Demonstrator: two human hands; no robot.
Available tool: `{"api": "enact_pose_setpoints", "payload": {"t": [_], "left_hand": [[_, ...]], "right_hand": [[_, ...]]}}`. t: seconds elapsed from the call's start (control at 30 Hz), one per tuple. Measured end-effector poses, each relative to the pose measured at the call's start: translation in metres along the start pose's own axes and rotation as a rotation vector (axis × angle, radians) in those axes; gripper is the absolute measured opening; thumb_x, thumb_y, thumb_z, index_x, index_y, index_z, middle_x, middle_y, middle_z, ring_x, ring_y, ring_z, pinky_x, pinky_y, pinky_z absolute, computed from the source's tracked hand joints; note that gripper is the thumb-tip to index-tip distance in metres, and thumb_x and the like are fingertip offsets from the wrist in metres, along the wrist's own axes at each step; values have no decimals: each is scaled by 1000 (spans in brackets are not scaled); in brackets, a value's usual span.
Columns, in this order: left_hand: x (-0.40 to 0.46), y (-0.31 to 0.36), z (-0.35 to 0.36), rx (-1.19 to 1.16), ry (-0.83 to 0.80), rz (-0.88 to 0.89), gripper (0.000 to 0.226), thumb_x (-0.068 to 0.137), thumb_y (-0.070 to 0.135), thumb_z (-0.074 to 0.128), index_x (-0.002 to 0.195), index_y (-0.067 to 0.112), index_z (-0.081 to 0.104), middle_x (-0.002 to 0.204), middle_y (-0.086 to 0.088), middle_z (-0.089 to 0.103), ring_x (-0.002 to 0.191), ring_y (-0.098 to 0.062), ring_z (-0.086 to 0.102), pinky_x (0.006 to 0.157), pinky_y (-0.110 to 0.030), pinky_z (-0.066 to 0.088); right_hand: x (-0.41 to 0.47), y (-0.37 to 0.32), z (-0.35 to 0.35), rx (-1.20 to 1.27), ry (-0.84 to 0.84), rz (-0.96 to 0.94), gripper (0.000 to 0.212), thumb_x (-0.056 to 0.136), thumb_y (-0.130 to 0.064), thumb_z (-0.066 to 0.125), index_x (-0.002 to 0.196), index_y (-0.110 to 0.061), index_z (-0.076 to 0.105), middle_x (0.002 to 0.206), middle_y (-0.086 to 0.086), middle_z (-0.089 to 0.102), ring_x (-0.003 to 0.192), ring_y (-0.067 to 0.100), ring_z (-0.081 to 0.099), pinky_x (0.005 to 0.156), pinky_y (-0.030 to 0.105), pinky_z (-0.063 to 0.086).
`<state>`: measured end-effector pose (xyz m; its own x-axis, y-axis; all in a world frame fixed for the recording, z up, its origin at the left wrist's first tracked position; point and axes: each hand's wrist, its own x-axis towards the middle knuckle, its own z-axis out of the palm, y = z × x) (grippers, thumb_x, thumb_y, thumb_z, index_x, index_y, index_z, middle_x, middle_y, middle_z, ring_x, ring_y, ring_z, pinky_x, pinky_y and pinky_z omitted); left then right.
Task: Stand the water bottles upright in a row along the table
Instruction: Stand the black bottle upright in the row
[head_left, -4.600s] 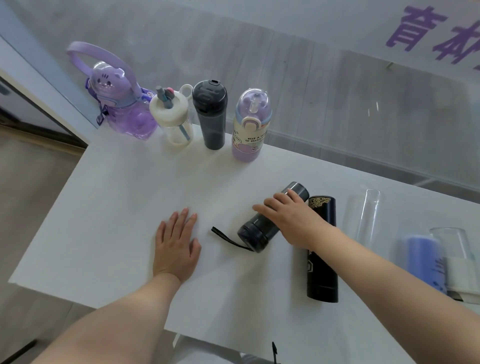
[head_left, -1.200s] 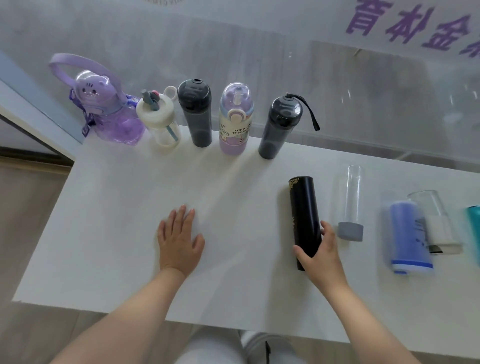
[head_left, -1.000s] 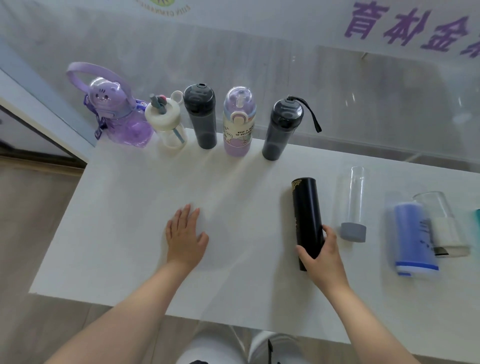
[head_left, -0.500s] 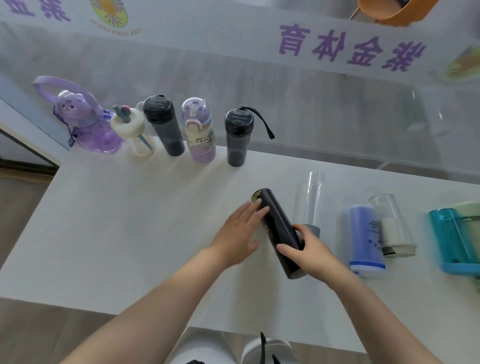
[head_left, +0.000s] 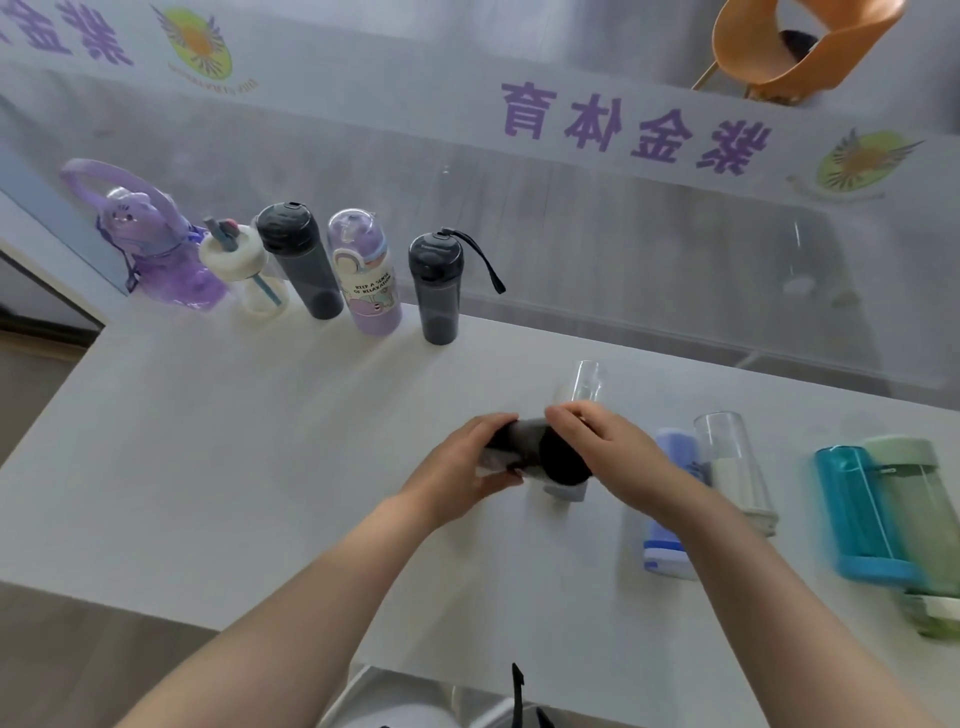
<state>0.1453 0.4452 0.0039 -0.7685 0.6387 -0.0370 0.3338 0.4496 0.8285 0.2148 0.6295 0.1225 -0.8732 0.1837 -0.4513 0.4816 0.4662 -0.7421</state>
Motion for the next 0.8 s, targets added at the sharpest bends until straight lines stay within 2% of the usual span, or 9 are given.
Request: {"api": "enact_pose_setpoints", "payload": {"t": [0.07, 0.13, 0.23, 0.33, 0.43, 0.57, 0.63, 0.73, 0.8], "left_hand": [[1, 2, -1, -118, 24, -84, 57, 80, 28, 73, 129, 33, 46, 125, 15, 53, 109, 4, 50, 93, -13, 39], [1, 2, 1, -273, 28, -145, 46, 82, 27, 71, 122, 36, 49, 118, 15, 58, 109, -1, 54, 91, -17, 44], [-2, 1, 3, -392, 33, -154, 42, 85, 22, 66, 121, 37, 49, 116, 15, 59, 113, -6, 54, 95, -24, 46], [-5, -4, 3, -406, 6, -137, 48, 87, 15, 64, 127, 32, 45, 121, 12, 57, 118, -7, 51, 97, -27, 45], [-7, -8, 1, -383, -25, -117, 54, 86, 19, 68, 131, 34, 41, 127, 13, 54, 124, -9, 48, 101, -30, 43], [-6, -26, -7, -151, -64, -161, 69, 81, 43, 70, 138, 37, 33, 140, 18, 45, 130, -1, 40, 107, -25, 34], [-7, -53, -10, 150, -40, -202, 83, 78, 54, 65, 146, 27, 25, 152, 6, 33, 139, -12, 31, 114, -31, 25], [-18, -92, -15, 475, -35, -286, 93, 73, 69, 33, 149, 16, 21, 158, -5, 19, 145, -26, 16, 117, -37, 11], [-26, -110, -20, 581, -29, -313, 89, 74, 66, 23, 149, 17, 22, 158, -4, 17, 146, -27, 14, 116, -42, 8]], "right_hand": [[0, 1, 2, 69, 39, -70, 39, 87, -56, 57, 120, -38, 49, 108, -14, 60, 96, 9, 61, 81, 26, 50], [2, 1, 10, 117, 31, -109, 55, 79, -53, 68, 126, -40, 41, 115, -18, 58, 99, 6, 62, 81, 26, 53], [9, 4, 31, 81, 59, -191, 75, 71, -48, 78, 132, -39, 34, 123, -21, 53, 108, 2, 55, 87, 23, 48], [15, 6, 50, 87, 137, -253, 77, 71, -41, 80, 131, -32, 33, 117, -18, 54, 105, -2, 54, 80, 14, 47], [18, 9, 61, 87, 227, -275, 73, 73, -34, 79, 128, -32, 31, 110, -19, 55, 95, 3, 57, 73, 13, 47], [23, 12, 64, 81, 256, -296, 73, 75, -34, 77, 130, -39, 29, 112, -29, 52, 101, 9, 58, 83, 34, 55], [31, 10, 62, 87, 268, -311, 73, 75, -30, 77, 130, -39, 31, 114, -33, 49, 104, 9, 57, 85, 39, 55], [47, 3, 57, 127, 312, -316, 70, 74, -25, 79, 125, -41, 34, 114, -32, 50, 105, 5, 56, 87, 39, 53], [61, -2, 53, 144, 332, -308, 68, 74, -24, 79, 123, -42, 36, 112, -28, 53, 104, 3, 56, 88, 37, 52]]}}
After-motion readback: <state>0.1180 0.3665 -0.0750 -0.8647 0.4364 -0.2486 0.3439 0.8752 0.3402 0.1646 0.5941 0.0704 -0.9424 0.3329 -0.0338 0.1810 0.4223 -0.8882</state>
